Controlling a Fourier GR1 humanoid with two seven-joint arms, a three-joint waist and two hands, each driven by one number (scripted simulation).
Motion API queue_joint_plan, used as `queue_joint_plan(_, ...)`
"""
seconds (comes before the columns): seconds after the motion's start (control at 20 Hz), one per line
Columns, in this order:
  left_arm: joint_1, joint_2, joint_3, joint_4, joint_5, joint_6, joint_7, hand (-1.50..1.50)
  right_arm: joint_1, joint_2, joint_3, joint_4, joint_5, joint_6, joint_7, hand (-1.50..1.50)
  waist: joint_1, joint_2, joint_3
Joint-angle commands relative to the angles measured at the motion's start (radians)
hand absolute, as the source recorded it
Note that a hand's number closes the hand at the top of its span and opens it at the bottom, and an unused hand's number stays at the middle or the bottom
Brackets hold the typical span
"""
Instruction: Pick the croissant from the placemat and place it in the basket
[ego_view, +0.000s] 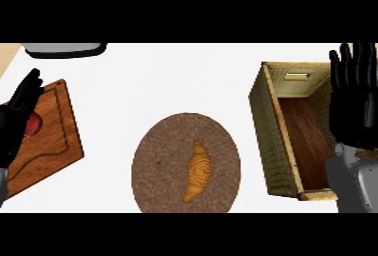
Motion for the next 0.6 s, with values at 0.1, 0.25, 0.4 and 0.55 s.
queue_joint_plan(0.1,-0.047,-0.096,-0.05,0.105,-0.02,0.007,0.027,0.0,0.079,0.021,0.123,0.054,-0.009,0.173,-0.052,1.5,0.032,0.005,-0.015)
queue_joint_plan(0.25,-0.026,-0.166,-0.093,0.155,-0.02,0.021,0.019,0.0,0.048,-0.011,0.232,0.105,-0.009,0.314,-0.028,1.5,0.048,0.015,-0.016)
queue_joint_plan(0.4,-0.033,-0.173,-0.096,0.159,0.029,-0.022,0.056,0.0,0.034,0.111,0.403,-0.052,0.089,0.328,-0.291,1.5,0.061,0.011,-0.013)
queue_joint_plan(0.55,-0.058,-0.19,-0.102,0.169,0.027,-0.016,0.09,0.0,0.082,0.17,0.545,-0.068,0.426,0.051,-0.287,-1.5,0.039,-0.003,-0.017)
